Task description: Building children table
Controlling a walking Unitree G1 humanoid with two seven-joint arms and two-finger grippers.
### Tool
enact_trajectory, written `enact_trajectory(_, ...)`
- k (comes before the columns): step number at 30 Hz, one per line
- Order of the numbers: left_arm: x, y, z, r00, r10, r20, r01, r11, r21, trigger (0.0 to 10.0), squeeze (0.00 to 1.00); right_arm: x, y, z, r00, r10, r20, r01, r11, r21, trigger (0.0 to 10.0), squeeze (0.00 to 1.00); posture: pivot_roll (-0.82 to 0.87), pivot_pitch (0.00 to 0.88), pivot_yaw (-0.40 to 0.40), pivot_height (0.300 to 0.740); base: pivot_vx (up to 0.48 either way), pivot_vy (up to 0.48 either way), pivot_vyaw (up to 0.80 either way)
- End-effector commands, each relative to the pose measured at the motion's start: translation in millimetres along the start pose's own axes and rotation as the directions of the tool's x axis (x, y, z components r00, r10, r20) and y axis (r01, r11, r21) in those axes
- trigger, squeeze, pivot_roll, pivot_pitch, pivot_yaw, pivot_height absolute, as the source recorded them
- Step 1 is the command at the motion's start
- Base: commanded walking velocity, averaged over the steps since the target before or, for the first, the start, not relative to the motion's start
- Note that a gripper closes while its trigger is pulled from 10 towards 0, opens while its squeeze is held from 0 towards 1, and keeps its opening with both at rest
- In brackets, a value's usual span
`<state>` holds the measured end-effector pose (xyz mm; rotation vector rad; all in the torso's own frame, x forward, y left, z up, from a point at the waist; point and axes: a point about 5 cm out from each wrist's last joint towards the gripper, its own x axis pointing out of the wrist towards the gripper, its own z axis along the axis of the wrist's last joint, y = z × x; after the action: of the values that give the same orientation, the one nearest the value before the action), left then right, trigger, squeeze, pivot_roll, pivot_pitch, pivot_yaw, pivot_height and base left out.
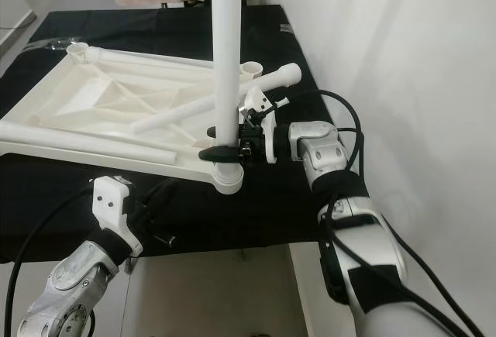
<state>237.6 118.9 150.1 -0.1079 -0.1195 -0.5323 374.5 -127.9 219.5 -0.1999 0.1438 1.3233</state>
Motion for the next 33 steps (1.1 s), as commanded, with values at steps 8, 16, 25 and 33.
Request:
enact_trajectory(8, -1.6, -1.8, -2.5, 1.0, -0.006, -0.026, 0.006, 1.0, -0.008, 10.0, 0.0, -8.9, -0.6, -11.6, 0.999, -0.029, 0.022, 0.029, 0.999, 0.02, 0.0, 0.0, 0.07, 0.184, -0.019, 0.74, 0.0, 0.0, 0.0)
enact_trajectory(16, -0.2, 5.6, -1.0, 1.0, 0.0, -0.022, 0.0, 1.0, -0.003, 10.0, 0.0, 2.3, 27.2, -65.6, 0.843, -0.536, -0.05, 0.536, 0.827, 0.173, 0.0, 0.0, 0.04, 0.175, -0.02, 0.74, 0.0, 0.0, 0.0)
enact_trajectory(25, 5.5, 14.8, -5.0, 0.999, -0.009, -0.036, 0.009, 1.0, 0.008, 10.0, 0.0, 23.8, 44.8, -79.8, 0.648, -0.749, -0.139, 0.761, 0.633, 0.139, 0.0, 0.0, 0.05, 0.123, -0.01, 0.74, 0.0, 0.0, 0.0)
enact_trajectory(33, 4.9, 14.7, -6.1, 0.999, 0.023, -0.027, -0.022, 1.0, 0.015, 10.0, 0.0, 26.1, 41.8, -58.2, 0.742, -0.67, -0.037, 0.661, 0.72, 0.212, 10.0, 1.0, 0.05, 0.114, -0.018, 0.74, 0.0, 0.0, 0.0)
